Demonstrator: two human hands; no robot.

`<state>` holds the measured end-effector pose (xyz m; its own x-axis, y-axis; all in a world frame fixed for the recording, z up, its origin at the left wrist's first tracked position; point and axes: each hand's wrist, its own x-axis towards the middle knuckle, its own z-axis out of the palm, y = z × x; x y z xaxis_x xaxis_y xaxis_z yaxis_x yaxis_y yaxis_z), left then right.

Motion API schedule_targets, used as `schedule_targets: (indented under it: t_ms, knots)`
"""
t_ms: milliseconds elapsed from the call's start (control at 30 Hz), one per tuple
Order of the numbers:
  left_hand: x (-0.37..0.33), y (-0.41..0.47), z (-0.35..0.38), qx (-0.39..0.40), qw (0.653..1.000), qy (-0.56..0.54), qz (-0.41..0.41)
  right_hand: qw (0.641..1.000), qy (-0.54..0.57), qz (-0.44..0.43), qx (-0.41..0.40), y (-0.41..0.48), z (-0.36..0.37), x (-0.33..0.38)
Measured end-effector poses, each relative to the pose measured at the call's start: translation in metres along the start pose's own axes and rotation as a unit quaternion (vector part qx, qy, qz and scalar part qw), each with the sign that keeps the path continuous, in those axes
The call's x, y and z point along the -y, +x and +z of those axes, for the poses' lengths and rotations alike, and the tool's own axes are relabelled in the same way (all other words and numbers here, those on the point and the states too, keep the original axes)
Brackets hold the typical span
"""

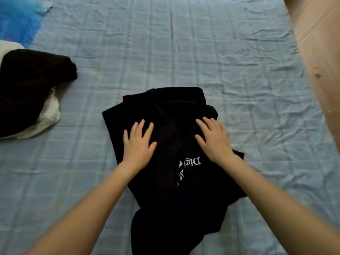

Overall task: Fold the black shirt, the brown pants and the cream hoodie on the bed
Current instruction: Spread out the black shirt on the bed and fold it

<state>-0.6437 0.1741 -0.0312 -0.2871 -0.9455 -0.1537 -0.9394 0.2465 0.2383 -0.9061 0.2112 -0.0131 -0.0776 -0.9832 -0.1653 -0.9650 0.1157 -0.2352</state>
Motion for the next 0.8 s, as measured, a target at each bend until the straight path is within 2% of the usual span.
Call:
schedule_targets:
  t_ms: [133, 200, 267, 500, 567, 633, 700, 800]
  knots:
    - [-0.041, -0.075, 0.078, 0.052, 0.998, 0.001, -0.025, 0.998, -0.035, -0.004, 0.051, -0.068, 0.071, 0.003]
    - [-0.044, -0.087, 0.107, 0.079, 0.995, 0.010, -0.065, 0.996, -0.046, 0.000, 0.080, -0.084, 0.100, -0.004]
    - [-0.040, -0.087, 0.129, 0.083, 0.993, 0.036, -0.069, 0.994, -0.056, -0.001, 0.095, -0.088, 0.124, -0.015]
    - [-0.035, -0.084, 0.176, 0.024, 0.997, 0.063, -0.040, 0.997, -0.074, -0.029, 0.018, -0.085, 0.177, -0.032]
    - [-0.035, -0.083, 0.171, 0.027, 0.997, 0.059, -0.041, 0.997, -0.075, -0.025, 0.019, -0.085, 0.174, -0.032]
    - [-0.031, -0.090, 0.160, 0.020, 0.999, 0.024, -0.026, 0.997, -0.062, -0.020, 0.028, -0.088, 0.163, -0.027]
    - [-0.023, -0.105, 0.144, -0.008, 0.998, -0.066, -0.015, 1.000, 0.000, -0.007, 0.000, -0.099, 0.149, -0.018]
    - [-0.001, -0.151, 0.125, -0.073, 0.977, -0.185, -0.074, 0.994, 0.080, -0.048, -0.047, -0.135, 0.129, 0.009]
